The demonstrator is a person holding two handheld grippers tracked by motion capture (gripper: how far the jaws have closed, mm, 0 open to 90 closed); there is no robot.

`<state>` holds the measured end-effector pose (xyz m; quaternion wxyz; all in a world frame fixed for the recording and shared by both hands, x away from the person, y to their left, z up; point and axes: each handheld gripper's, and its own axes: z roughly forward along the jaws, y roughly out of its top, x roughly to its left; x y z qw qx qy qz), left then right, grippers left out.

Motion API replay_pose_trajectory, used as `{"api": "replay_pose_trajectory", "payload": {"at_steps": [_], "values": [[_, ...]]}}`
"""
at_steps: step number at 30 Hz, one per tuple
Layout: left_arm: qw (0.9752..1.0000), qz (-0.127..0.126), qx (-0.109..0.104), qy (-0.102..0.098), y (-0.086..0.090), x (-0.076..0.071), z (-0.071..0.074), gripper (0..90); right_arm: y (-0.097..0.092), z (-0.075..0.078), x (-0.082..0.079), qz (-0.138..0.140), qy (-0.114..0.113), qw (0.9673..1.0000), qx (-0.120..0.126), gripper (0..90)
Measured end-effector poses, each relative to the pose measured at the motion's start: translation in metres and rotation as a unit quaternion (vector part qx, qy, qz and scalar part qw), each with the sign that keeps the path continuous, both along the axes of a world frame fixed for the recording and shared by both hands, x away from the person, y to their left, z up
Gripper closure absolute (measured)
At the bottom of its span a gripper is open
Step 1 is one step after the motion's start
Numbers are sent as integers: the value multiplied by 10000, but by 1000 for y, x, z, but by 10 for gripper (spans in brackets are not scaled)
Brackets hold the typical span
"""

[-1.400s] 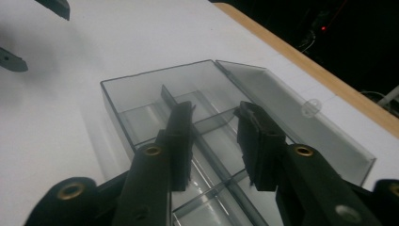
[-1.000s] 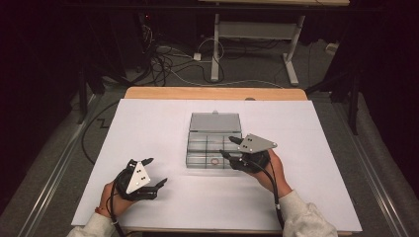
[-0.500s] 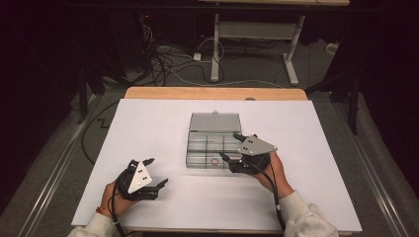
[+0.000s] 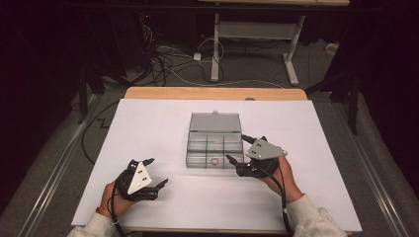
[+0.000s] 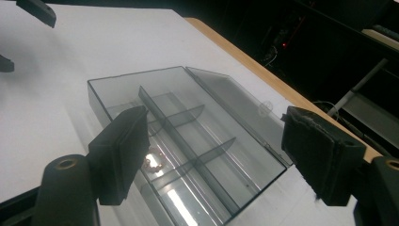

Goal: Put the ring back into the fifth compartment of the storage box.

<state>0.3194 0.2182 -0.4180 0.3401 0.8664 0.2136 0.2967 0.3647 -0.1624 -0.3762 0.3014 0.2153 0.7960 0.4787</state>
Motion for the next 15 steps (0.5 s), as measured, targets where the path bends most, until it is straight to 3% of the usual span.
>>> {"api": "replay_pose_trajectory", "payload": {"at_steps": [11,15], "values": [[10000,-1,32,3,0,0,0,204,-19,5,-6,-138,-57,9999,-31,222],[10000,-3,31,-8,0,0,0,204,-28,8,-9,-113,-64,9999,64,222]]}}
